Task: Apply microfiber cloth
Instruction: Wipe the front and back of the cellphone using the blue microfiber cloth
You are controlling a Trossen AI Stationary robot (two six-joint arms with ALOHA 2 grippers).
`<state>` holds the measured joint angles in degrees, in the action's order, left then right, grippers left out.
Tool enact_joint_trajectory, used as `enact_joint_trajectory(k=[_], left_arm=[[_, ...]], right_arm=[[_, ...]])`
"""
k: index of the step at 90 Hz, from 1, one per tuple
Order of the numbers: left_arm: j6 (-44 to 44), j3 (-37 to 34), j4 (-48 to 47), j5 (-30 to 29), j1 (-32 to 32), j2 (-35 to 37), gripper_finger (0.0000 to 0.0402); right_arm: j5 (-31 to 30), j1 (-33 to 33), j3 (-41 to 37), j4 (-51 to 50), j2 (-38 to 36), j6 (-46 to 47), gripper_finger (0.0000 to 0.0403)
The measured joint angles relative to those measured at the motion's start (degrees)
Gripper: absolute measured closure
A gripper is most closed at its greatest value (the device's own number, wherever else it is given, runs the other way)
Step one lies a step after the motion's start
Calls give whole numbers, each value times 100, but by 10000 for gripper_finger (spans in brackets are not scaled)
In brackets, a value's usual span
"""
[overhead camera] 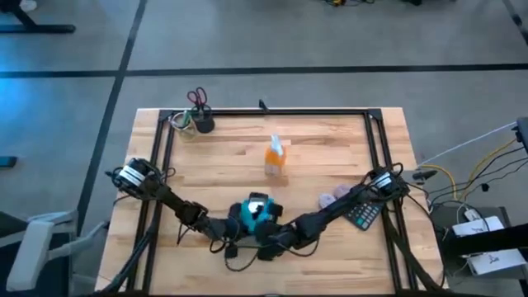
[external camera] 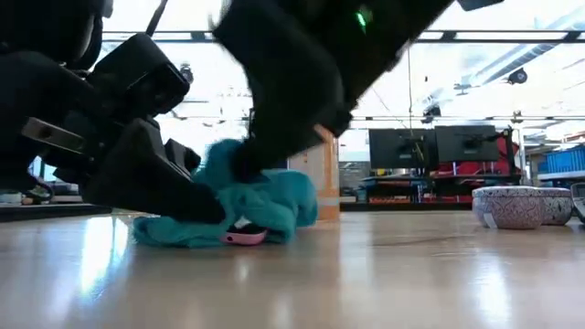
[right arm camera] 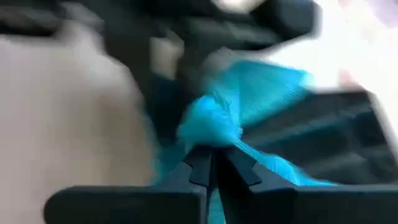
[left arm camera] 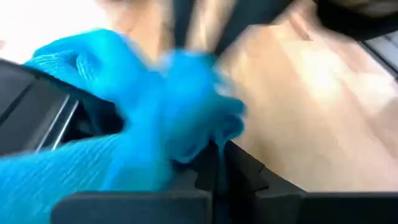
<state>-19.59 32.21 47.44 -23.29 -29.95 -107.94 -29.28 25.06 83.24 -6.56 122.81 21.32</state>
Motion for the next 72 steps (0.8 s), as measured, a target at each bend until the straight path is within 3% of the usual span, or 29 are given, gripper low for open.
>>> enact_joint_trajectory(k=[13,37,57,72], left_arm=[[-60,-16,0,-57,9,-13,401],[-74,-102,-52,5,16,163,401],[-68,-164,-53,-85,39,283,401],[-135,-162,-52,-83,39,228,401]], right_arm=[[-70,-31,-4,551,279,-18,403],[-354,16,2,553,333,78,403],[-320,46,-13,-139,-209,70,396],[-328,52,-13,-1048,-555,297,351]])
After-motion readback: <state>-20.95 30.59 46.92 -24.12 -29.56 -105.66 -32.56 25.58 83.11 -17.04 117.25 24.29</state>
